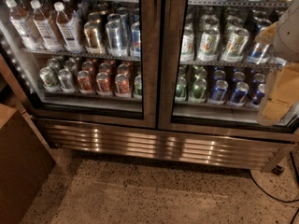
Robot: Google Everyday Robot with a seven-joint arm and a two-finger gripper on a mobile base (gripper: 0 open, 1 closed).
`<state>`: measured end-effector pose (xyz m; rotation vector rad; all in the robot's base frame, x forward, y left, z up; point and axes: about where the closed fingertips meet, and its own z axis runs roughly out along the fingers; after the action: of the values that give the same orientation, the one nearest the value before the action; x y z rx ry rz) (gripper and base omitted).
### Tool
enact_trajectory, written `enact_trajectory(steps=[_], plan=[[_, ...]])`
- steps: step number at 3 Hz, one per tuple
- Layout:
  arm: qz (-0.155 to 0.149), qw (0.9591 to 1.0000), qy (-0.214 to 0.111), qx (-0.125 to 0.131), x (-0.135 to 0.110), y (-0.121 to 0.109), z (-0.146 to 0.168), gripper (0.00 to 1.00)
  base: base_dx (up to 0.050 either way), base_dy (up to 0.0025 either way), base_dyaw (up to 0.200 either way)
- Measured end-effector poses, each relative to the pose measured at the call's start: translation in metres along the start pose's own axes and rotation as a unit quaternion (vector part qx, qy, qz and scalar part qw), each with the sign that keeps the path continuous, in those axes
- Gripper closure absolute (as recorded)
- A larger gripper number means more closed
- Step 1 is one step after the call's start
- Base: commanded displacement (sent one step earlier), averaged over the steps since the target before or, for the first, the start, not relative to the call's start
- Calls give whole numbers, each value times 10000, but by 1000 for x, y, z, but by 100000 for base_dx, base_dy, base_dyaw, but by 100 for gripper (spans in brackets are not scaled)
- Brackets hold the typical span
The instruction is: Open left fridge door
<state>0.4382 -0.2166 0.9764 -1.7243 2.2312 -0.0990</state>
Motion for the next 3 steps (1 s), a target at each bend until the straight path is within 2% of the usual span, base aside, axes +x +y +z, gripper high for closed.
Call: enact_trajectory(steps=[1, 3], plan=[[0, 10000, 0, 0, 0, 0, 0, 0, 4750, 0, -2], [0, 10000, 0, 1, 0, 0, 0, 0, 3861, 249, 12654]])
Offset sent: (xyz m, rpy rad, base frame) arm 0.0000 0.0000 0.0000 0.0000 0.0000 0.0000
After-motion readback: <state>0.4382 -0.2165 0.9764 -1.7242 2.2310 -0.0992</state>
